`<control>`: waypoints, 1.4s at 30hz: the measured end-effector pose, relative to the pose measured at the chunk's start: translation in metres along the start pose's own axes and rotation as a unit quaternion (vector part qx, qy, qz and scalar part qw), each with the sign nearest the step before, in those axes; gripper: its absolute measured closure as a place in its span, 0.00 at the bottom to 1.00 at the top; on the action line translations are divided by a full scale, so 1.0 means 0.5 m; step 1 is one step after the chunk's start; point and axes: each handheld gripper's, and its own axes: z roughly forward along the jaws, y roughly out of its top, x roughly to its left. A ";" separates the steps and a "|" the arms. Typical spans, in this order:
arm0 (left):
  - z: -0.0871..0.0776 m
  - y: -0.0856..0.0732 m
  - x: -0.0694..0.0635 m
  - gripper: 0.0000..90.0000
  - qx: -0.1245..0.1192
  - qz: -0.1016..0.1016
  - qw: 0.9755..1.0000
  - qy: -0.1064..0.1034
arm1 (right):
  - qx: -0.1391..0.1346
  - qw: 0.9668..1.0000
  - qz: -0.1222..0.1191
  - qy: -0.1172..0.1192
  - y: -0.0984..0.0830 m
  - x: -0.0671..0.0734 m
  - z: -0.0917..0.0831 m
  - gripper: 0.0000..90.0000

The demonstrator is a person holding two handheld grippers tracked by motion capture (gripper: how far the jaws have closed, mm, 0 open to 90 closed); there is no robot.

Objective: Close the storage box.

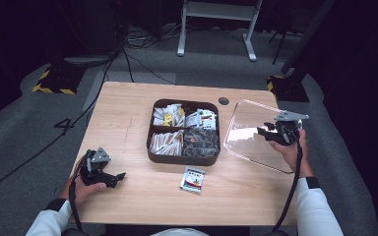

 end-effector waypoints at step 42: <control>0.000 0.000 -0.001 0.03 0.001 -0.001 1.000 0.000 | -0.010 0.997 -0.052 0.059 0.108 0.128 0.058 0.66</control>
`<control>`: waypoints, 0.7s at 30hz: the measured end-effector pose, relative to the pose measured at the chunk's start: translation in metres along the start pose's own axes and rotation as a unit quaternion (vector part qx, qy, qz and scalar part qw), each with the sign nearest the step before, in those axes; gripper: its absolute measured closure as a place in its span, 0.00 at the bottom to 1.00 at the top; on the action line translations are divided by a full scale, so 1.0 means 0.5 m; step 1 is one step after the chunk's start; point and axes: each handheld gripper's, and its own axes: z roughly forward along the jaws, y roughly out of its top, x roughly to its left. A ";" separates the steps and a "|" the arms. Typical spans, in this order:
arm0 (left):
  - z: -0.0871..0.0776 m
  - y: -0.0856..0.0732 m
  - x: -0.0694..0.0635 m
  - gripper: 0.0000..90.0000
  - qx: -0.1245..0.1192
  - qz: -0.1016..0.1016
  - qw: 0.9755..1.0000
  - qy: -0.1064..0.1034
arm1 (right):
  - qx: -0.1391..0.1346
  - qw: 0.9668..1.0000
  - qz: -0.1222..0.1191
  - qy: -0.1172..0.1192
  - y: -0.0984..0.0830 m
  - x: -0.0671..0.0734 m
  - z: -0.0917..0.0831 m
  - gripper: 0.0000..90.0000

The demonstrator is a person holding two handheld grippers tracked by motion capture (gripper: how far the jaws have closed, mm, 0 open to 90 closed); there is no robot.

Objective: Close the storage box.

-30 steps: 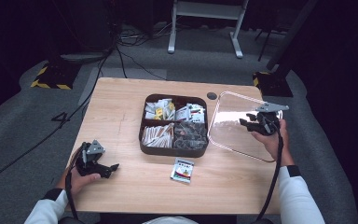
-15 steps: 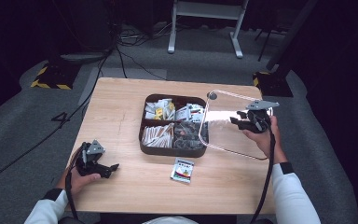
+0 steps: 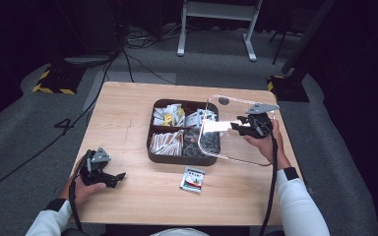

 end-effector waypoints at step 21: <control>0.000 0.000 0.000 0.03 -0.001 0.001 1.000 0.000 | 0.002 0.999 -0.017 0.031 0.053 0.059 0.065 0.66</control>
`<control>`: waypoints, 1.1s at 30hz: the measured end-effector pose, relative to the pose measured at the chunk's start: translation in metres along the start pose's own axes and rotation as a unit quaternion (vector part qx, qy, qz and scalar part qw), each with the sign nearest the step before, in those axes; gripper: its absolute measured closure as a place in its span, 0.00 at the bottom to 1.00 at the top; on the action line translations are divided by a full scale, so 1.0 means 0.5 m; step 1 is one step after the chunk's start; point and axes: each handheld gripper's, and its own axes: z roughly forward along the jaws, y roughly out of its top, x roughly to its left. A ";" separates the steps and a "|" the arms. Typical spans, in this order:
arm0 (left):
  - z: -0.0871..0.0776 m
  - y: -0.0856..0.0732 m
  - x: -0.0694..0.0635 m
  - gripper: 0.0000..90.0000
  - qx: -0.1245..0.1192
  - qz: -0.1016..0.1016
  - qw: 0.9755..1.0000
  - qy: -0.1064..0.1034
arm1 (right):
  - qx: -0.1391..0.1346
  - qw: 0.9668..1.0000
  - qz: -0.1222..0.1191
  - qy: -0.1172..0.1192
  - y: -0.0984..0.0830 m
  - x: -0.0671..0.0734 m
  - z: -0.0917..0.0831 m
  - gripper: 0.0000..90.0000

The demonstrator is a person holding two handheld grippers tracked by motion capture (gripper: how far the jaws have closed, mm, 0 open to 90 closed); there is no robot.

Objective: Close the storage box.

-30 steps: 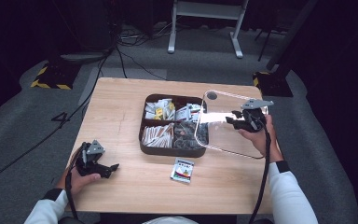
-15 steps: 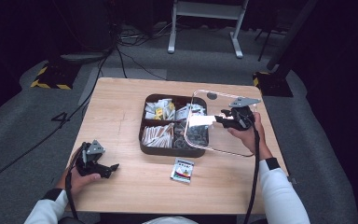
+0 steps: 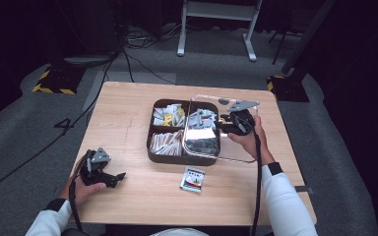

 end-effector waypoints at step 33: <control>0.000 0.000 0.000 0.03 0.000 0.000 1.000 0.000 | 0.013 0.999 -0.004 0.037 0.063 0.072 0.129 0.66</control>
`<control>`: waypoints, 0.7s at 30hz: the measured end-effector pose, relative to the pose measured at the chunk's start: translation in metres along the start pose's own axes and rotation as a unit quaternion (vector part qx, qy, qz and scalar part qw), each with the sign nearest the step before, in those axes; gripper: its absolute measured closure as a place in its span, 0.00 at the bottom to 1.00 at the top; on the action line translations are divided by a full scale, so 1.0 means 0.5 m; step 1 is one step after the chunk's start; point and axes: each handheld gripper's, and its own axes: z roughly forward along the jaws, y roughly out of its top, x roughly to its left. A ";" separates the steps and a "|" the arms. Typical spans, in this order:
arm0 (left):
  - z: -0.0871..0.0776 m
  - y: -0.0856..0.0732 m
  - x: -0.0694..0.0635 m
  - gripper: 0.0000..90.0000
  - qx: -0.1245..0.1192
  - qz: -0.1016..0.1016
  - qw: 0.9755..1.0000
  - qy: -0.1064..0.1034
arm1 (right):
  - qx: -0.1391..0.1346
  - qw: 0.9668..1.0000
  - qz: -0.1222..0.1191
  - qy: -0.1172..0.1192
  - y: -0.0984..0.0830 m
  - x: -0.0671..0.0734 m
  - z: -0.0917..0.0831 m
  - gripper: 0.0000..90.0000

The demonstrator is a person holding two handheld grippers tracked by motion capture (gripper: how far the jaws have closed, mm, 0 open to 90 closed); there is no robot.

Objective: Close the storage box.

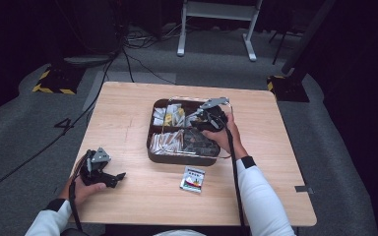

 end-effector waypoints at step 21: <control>0.000 0.000 0.000 0.03 0.001 -0.001 1.000 0.000 | 0.019 1.000 0.001 0.003 0.013 0.017 0.070 0.66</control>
